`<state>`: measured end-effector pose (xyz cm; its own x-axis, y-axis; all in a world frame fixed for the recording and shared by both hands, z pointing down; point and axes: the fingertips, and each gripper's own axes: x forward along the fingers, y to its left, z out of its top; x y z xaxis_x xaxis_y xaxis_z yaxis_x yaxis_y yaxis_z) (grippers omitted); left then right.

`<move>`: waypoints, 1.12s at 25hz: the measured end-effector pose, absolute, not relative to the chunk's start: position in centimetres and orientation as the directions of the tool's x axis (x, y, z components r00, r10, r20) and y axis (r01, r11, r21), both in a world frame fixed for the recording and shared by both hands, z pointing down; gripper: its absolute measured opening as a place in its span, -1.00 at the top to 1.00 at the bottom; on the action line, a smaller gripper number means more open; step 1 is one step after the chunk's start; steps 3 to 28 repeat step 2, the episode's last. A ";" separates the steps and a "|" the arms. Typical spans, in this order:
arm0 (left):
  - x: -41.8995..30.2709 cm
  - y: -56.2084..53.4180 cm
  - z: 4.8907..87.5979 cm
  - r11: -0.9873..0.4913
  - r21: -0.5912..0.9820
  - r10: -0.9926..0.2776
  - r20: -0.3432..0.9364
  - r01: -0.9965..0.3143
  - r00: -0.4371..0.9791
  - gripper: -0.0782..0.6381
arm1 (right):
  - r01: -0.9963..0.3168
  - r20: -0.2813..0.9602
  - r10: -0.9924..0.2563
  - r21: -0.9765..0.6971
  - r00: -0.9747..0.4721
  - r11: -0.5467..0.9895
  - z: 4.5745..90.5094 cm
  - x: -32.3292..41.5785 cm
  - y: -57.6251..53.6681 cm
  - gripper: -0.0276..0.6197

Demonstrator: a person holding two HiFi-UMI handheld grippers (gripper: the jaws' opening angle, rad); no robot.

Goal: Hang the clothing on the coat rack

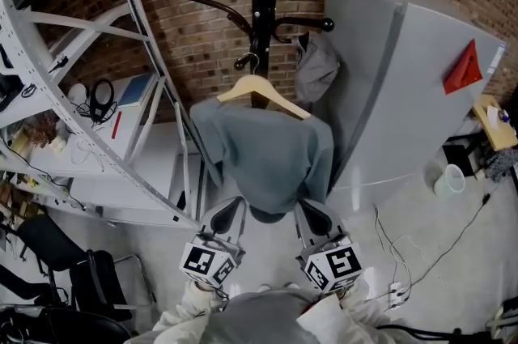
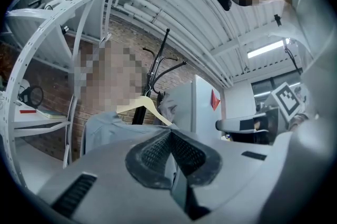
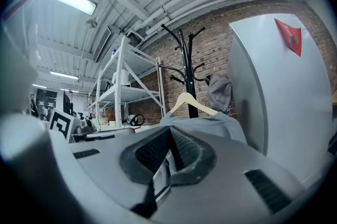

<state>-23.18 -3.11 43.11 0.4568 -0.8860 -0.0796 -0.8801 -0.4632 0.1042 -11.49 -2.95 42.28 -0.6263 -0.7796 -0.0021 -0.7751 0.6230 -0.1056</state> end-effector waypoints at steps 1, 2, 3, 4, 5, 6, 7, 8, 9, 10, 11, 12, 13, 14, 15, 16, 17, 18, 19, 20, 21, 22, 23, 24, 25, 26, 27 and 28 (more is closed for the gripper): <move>-23.0 -3.2 43.2 -0.465 0.105 -0.885 -0.077 -0.879 0.459 0.76 | -0.773 -0.005 -0.778 -0.105 -0.628 0.625 42.2 -11.5 -3.0 0.84; -22.9 -3.4 43.2 -0.466 0.105 -0.885 -0.074 -0.878 0.460 0.76 | -0.772 -0.007 -0.776 -0.105 -0.630 0.627 42.1 -11.5 -3.1 0.84; -22.9 -3.4 43.2 -0.466 0.105 -0.885 -0.074 -0.878 0.460 0.76 | -0.772 -0.007 -0.776 -0.105 -0.630 0.627 42.1 -11.5 -3.1 0.84; -22.9 -3.4 43.2 -0.466 0.105 -0.885 -0.074 -0.878 0.460 0.76 | -0.772 -0.007 -0.776 -0.105 -0.630 0.627 42.1 -11.5 -3.1 0.84; -22.9 -3.4 43.2 -0.466 0.105 -0.885 -0.074 -0.878 0.460 0.76 | -0.772 -0.007 -0.776 -0.105 -0.630 0.627 42.1 -11.5 -3.1 0.84; -22.9 -3.4 43.2 -0.466 0.105 -0.885 -0.074 -0.878 0.460 0.76 | -0.772 -0.007 -0.776 -0.105 -0.630 0.627 42.1 -11.5 -3.1 0.84; -22.9 -3.4 43.2 -0.466 0.105 -0.885 -0.074 -0.878 0.460 0.76 | -0.772 -0.007 -0.776 -0.105 -0.630 0.627 42.1 -11.5 -3.1 0.84; -22.9 -3.4 43.2 -0.466 0.105 -0.885 -0.074 -0.878 0.460 0.76 | -0.772 -0.007 -0.776 -0.105 -0.630 0.627 42.1 -11.5 -3.1 0.84; -22.9 -3.4 43.2 -0.466 0.105 -0.885 -0.074 -0.878 0.460 0.76 | -0.772 -0.007 -0.776 -0.105 -0.630 0.627 42.1 -11.5 -3.1 0.84; -22.9 -3.4 43.2 -0.466 0.105 -0.885 -0.074 -0.878 0.460 0.76 | -0.772 -0.007 -0.776 -0.105 -0.630 0.627 42.1 -11.5 -3.1 0.84; -22.9 -3.4 43.2 -0.466 0.105 -0.885 -0.074 -0.878 0.460 0.76 | -0.772 -0.007 -0.776 -0.105 -0.630 0.627 42.1 -11.5 -3.1 0.84; -22.9 -3.4 43.2 -0.466 0.105 -0.885 -0.074 -0.878 0.460 0.76 | -0.772 -0.007 -0.776 -0.105 -0.630 0.627 42.1 -11.5 -3.1 0.84; -22.9 -3.4 43.2 -0.466 0.105 -0.885 -0.074 -0.878 0.460 0.76 | -0.772 -0.007 -0.776 -0.105 -0.630 0.627 42.1 -11.5 -3.1 0.84; -22.9 -3.4 43.2 -0.466 0.105 -0.885 -0.074 -0.878 0.460 0.76 | -0.772 -0.007 -0.776 -0.105 -0.630 0.627 42.1 -11.5 -3.1 0.84; -22.9 -3.4 43.2 -0.466 0.105 -0.885 -0.074 -0.878 0.460 0.76 | -0.772 -0.007 -0.776 -0.105 -0.630 0.627 42.1 -11.5 -3.1 0.84; -22.9 -3.4 43.2 -0.466 0.105 -0.885 -0.074 -0.878 0.460 0.76 | -0.772 -0.007 -0.776 -0.105 -0.630 0.627 42.1 -11.5 -3.1 0.84; -22.9 -3.4 43.2 -0.466 0.105 -0.885 -0.074 -0.878 0.460 0.76 | -0.772 -0.007 -0.776 -0.105 -0.630 0.627 42.1 -11.5 -3.1 0.84; -22.9 -3.4 43.2 -0.466 0.105 -0.885 -0.074 -0.878 0.460 0.76 | -0.772 -0.007 -0.776 -0.105 -0.630 0.627 42.1 -11.5 -3.1 0.84; -22.9 -3.4 43.2 -0.466 0.105 -0.885 -0.074 -0.878 0.460 0.76 | -0.772 -0.007 -0.776 -0.105 -0.630 0.627 42.1 -11.5 -3.1 0.84; -22.9 -3.4 43.2 -0.466 0.105 -0.885 -0.074 -0.878 0.460 0.76 | -0.772 -0.007 -0.776 -0.105 -0.630 0.627 42.1 -11.5 -3.1 0.84; -22.9 -3.4 43.2 -0.466 0.105 -0.885 -0.074 -0.878 0.460 0.76 | -0.772 -0.007 -0.776 -0.105 -0.630 0.627 42.1 -11.5 -3.1 0.84; -22.9 -3.4 43.2 -0.466 0.105 -0.885 -0.074 -0.878 0.460 0.76 | -0.772 -0.007 -0.776 -0.105 -0.630 0.627 42.1 -11.5 -3.1 0.84; -22.9 -3.4 43.2 -0.466 0.105 -0.885 -0.074 -0.878 0.460 0.76 | -0.772 -0.007 -0.776 -0.105 -0.630 0.627 42.1 -11.5 -3.1 0.84; -22.9 -3.4 43.2 -0.466 0.105 -0.885 -0.074 -0.878 0.460 0.76 | -0.772 -0.007 -0.776 -0.105 -0.630 0.627 42.1 -11.5 -3.1 0.84; -22.9 -3.4 43.2 -0.466 0.105 -0.885 -0.074 -0.878 0.460 0.76 | -0.772 -0.007 -0.776 -0.105 -0.630 0.627 42.1 -11.5 -3.1 0.84; -22.9 -3.4 43.2 -0.466 0.105 -0.885 -0.074 -0.878 0.460 0.76 | -0.772 -0.007 -0.776 -0.105 -0.630 0.627 42.1 -11.5 -3.1 0.84; -22.9 -3.4 43.2 -0.466 0.105 -0.885 -0.074 -0.878 0.460 0.76 | -0.772 -0.007 -0.776 -0.105 -0.630 0.627 42.1 -11.5 -3.1 0.84; -22.9 -3.4 43.2 -0.466 0.105 -0.885 -0.074 -0.878 0.460 0.76 | -0.772 -0.007 -0.776 -0.105 -0.630 0.627 42.1 -11.5 -3.1 0.84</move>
